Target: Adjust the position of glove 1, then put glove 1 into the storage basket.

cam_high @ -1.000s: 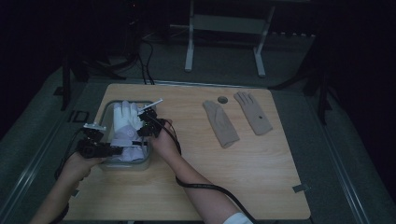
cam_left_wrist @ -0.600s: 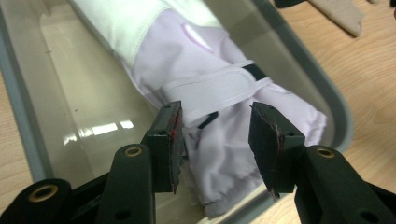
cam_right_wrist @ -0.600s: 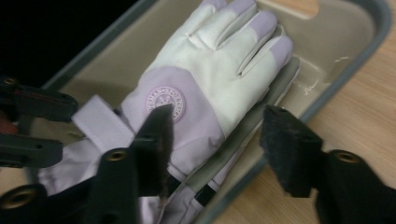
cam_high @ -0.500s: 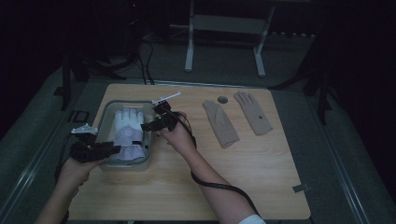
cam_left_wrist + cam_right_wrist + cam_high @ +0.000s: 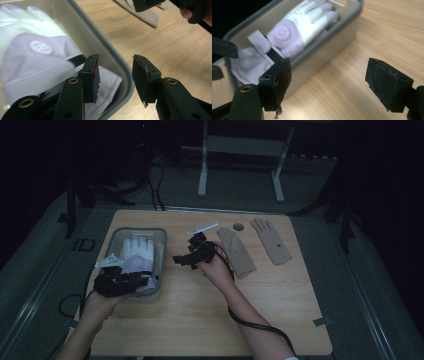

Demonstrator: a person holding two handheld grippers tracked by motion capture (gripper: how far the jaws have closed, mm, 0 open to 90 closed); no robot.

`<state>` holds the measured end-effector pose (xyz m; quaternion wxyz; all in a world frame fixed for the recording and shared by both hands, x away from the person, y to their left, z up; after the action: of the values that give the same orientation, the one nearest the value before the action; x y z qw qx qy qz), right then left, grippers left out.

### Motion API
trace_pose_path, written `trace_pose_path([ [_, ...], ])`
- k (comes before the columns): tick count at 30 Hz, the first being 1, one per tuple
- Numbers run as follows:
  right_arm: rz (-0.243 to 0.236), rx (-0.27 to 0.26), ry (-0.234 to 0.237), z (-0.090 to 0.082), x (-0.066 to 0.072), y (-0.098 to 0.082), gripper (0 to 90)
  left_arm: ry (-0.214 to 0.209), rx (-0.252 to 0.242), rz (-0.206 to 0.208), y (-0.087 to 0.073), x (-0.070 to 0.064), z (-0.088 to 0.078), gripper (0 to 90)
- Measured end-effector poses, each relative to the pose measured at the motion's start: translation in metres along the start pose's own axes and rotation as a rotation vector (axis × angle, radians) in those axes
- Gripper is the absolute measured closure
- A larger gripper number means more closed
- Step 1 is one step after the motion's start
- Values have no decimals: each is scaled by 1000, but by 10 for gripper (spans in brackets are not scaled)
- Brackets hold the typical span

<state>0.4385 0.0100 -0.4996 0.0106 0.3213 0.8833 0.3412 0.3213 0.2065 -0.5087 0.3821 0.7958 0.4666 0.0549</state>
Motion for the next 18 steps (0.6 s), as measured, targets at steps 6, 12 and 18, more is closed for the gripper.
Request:
trace_pose_path([
  [6,-17,-17,-41,-19,-17,-14,207,-38,-15,24,5,-13,14,588],
  [12,-8,-26,-66,-36,-39,-32,206,-53,-37,33,8,-22,24,589],
  [18,-9,-25,-106,-54,-56,-49,197,-59,-63,47,11,-29,26,593],
])
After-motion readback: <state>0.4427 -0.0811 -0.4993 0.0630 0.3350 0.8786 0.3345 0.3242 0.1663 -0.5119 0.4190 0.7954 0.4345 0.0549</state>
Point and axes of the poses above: each handheld gripper's, and its own axes: z roughly forward along the jaws, y roughly out of its top, x roughly to its left, the point moved 6 cm from there along z, roughly forward along the jaws, and after that the axes turned 9 degrees about x, right-handed, at the moved point
